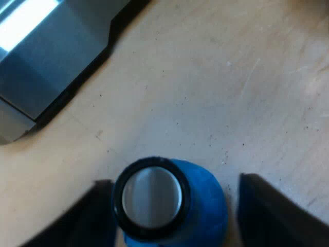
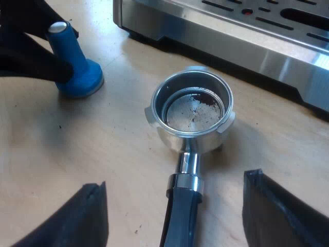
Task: Grind coffee beans and then tamp
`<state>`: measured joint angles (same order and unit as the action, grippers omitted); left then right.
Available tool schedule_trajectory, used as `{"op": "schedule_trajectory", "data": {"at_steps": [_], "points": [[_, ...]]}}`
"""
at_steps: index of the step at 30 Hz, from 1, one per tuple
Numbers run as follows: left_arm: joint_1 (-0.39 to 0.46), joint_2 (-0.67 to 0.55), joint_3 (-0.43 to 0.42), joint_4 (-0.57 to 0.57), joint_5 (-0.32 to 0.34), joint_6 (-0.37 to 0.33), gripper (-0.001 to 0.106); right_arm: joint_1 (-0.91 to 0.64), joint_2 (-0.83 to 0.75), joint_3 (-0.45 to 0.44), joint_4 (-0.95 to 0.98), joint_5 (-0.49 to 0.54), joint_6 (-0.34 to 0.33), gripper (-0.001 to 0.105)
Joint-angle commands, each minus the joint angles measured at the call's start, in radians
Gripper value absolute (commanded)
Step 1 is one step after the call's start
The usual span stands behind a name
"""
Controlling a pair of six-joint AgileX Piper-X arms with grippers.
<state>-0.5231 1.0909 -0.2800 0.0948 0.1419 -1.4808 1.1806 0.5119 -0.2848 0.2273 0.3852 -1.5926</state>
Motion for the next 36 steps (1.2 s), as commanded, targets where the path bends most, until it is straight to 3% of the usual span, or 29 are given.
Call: {"op": "schedule_trajectory", "data": {"at_steps": [1,7,15,24,31,36], "points": [[0.0,-0.016,0.0,-0.01,-0.003,0.004,0.064,0.0,-0.006,-0.003,-0.006,-0.008,-0.002,0.059],[0.0,-0.085,-0.029,0.028,-0.015,0.004,0.064,0.0,-0.006,-0.003,-0.006,-0.008,-0.002,0.059],[0.0,-0.262,-0.149,0.183,-0.015,0.004,0.064,0.0,-0.006,-0.01,-0.014,-0.008,0.027,0.059],[0.0,-0.431,-0.274,0.318,-0.011,-0.009,0.064,0.0,-0.006,-0.158,0.067,-0.038,0.027,0.059],[0.0,-0.493,-0.363,0.329,0.096,-0.142,0.06,0.0,-0.006,-0.297,0.251,-0.038,0.027,0.059],[0.0,-0.492,-0.433,0.331,0.102,-0.199,0.048,-0.003,0.015,-0.388,0.354,-0.017,0.024,0.059]]}}
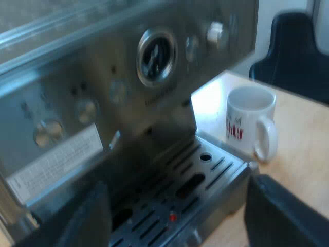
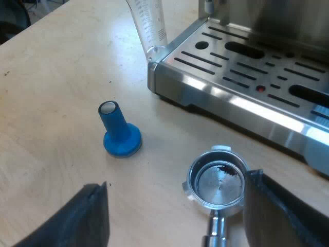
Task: Grind coffee beans and then tamp
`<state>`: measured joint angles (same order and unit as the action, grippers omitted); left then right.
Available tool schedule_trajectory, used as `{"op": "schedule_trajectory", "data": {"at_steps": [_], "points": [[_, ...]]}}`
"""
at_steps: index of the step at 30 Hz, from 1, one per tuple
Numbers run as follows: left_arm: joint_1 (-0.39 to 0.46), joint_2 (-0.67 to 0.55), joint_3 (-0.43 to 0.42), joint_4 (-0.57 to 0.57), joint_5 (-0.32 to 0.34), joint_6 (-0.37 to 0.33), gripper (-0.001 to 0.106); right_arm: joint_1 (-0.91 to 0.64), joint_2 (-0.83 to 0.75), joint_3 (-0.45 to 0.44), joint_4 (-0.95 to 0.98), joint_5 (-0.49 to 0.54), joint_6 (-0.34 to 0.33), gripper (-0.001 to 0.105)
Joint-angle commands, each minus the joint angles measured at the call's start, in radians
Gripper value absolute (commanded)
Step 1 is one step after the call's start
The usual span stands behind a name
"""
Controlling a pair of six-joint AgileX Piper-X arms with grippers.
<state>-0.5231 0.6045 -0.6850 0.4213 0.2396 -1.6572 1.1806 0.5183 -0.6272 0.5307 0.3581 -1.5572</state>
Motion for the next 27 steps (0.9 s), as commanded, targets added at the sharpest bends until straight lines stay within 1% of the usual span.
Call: {"op": "schedule_trajectory", "data": {"at_steps": [1,3,5,6,7,8,10,11,12,14,15,17,18,19,20,21,23,24,26,27], "points": [[0.0,-0.006,-0.042,0.005,-0.001,-0.023,0.045,-0.003,0.023,-0.076,0.087,0.023,-0.011,0.059],[0.0,-0.004,-0.064,0.008,-0.028,-0.025,0.039,-0.003,0.05,-0.12,0.14,0.046,-0.011,0.059],[0.0,-0.002,-0.088,0.008,-0.114,-0.028,0.033,-0.005,0.093,-0.169,0.187,0.066,-0.013,0.059],[0.002,-0.002,-0.093,0.008,-0.131,-0.028,0.032,-0.011,0.109,-0.181,0.194,0.069,-0.013,0.059],[0.01,-0.002,-0.101,0.009,-0.166,-0.028,0.032,-0.026,0.129,-0.199,0.206,0.065,-0.01,0.059],[0.022,-0.002,-0.106,0.012,-0.169,-0.03,0.032,-0.05,0.152,-0.218,0.208,0.059,-0.009,0.059],[0.056,-0.002,-0.11,0.02,-0.169,-0.044,0.032,-0.094,0.179,-0.245,0.207,0.03,-0.009,0.059],[0.086,-0.002,-0.112,0.032,-0.163,-0.062,0.032,-0.137,0.196,-0.261,0.207,-0.012,-0.009,0.059],[0.098,-0.002,-0.111,0.034,-0.156,-0.065,0.032,-0.161,0.204,-0.268,0.207,-0.039,-0.009,0.059],[0.176,-0.002,-0.111,0.039,-0.106,-0.068,0.032,-0.256,0.228,-0.287,0.207,-0.135,-0.009,0.059],[0.197,-0.002,-0.111,0.039,-0.095,-0.068,0.032,-0.291,0.232,-0.29,0.207,-0.158,-0.009,0.059],[0.274,-0.002,-0.111,0.041,-0.051,-0.068,0.032,-0.39,0.241,-0.294,0.207,-0.219,-0.009,0.059],[0.301,-0.002,-0.111,0.044,-0.034,-0.068,0.032,-0.407,0.24,-0.294,0.207,-0.23,-0.009,0.059],[0.333,-0.002,-0.111,0.051,-0.016,-0.068,0.032,-0.461,0.24,-0.294,0.207,-0.257,-0.009,0.059],[0.367,-0.002,-0.111,0.066,-0.012,-0.068,0.032,-0.515,0.24,-0.294,0.207,-0.285,-0.009,0.059],[0.376,-0.002,-0.111,0.075,-0.01,-0.07,0.032,-0.541,0.24,-0.294,0.207,-0.3,-0.009,0.059],[0.409,-0.002,-0.111,0.109,-0.01,-0.07,0.032,-0.635,0.24,-0.294,0.207,-0.365,-0.009,0.059],[0.411,-0.002,-0.111,0.114,-0.01,-0.07,0.032,-0.66,0.24,-0.294,0.207,-0.383,-0.009,0.059],[0.41,-0.006,-0.111,0.15,-0.01,-0.07,0.032,-0.758,0.24,-0.294,0.207,-0.44,-0.009,0.059],[0.41,-0.008,-0.111,0.157,-0.008,-0.07,0.032,-0.774,0.24,-0.294,0.207,-0.451,-0.009,0.059]]}}
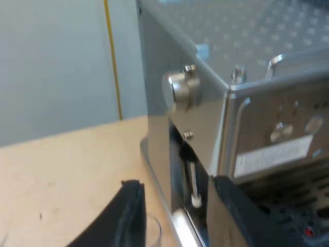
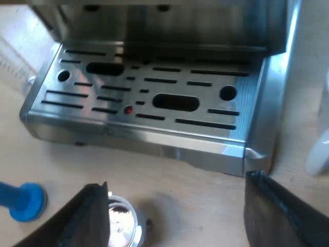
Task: Grind coffee beans and then tamp
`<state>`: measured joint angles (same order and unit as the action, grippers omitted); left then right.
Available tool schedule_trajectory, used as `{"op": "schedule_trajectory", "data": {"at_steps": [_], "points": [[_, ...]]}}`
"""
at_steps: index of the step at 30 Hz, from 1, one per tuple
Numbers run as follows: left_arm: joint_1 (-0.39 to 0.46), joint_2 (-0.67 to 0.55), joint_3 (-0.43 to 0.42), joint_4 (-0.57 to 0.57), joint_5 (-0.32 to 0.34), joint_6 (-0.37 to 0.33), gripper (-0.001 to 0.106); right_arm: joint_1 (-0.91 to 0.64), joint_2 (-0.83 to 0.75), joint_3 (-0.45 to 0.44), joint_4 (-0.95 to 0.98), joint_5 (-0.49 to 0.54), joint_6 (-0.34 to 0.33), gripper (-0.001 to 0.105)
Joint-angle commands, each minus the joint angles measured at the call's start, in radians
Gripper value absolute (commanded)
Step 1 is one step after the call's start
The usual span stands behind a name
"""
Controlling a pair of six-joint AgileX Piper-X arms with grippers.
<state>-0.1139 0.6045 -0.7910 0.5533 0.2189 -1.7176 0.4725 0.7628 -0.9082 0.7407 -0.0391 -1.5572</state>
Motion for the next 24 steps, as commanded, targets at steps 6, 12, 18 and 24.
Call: {"op": "schedule_trajectory", "data": {"at_steps": [6,12,18,24], "points": [[0.001,-0.047,-0.005,0.077,0.018,-0.008,0.032,-0.286,-0.022,-0.013,0.022,-0.096,-0.054,0.059],[0.001,-0.08,-0.005,0.124,0.018,-0.007,0.032,-0.429,-0.08,-0.013,0.147,-0.1,-0.181,0.059],[0.001,-0.113,-0.005,0.209,0.005,-0.007,0.032,-0.463,-0.185,-0.013,0.292,-0.1,-0.284,0.059],[0.001,-0.21,0.048,0.213,-0.173,-0.007,0.032,-0.461,-0.348,0.012,0.395,-0.1,-0.287,0.059]]}}
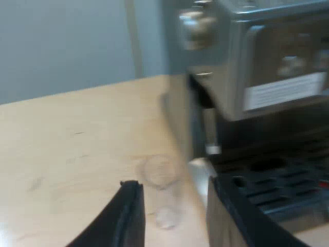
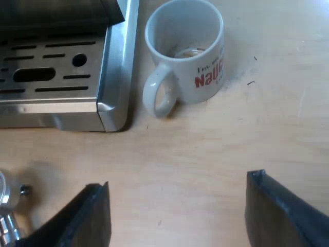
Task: Grind coffee beans and then tamp
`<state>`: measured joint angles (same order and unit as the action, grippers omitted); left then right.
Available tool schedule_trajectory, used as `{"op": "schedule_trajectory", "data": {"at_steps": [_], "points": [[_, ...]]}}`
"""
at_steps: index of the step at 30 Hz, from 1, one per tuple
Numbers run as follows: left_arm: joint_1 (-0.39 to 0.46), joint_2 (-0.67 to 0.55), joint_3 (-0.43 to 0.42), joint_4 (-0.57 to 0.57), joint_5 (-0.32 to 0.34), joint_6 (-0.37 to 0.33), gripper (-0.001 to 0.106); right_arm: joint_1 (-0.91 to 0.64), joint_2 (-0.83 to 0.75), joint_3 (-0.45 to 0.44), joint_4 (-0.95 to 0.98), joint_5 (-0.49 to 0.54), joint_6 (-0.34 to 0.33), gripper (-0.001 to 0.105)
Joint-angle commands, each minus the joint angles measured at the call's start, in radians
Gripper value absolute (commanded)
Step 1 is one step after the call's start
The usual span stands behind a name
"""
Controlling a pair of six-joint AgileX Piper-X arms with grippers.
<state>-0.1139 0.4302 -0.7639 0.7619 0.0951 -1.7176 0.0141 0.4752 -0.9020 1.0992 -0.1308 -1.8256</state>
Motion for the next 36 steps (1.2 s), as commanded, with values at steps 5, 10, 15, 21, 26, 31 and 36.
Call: {"op": "schedule_trajectory", "data": {"at_steps": [5,10,15,21,26,31,36], "points": [[0.001,-0.174,0.102,0.035,-0.038,-0.039,0.032,-0.002,-0.234,0.049,0.043,-0.003,-0.018,0.059],[0.001,-0.295,0.148,0.068,-0.029,-0.046,0.032,-0.002,-0.365,0.085,0.043,-0.003,-0.018,0.059],[0.001,-0.374,0.152,0.124,-0.012,-0.046,0.032,-0.002,-0.49,0.124,0.043,-0.003,-0.018,0.059],[0.001,-0.437,0.152,0.17,-0.009,-0.044,0.032,0.001,-0.529,0.149,0.079,-0.02,-0.012,0.059],[0.001,-0.482,0.174,0.178,-0.009,-0.036,0.032,0.001,-0.529,0.173,0.087,-0.031,-0.012,0.059],[0.001,-0.482,0.212,0.18,-0.009,-0.036,0.032,0.001,-0.529,0.185,0.079,-0.031,-0.012,0.059],[0.001,-0.482,0.255,0.174,-0.009,-0.036,0.032,0.001,-0.529,0.214,0.065,-0.031,-0.012,0.059]]}}
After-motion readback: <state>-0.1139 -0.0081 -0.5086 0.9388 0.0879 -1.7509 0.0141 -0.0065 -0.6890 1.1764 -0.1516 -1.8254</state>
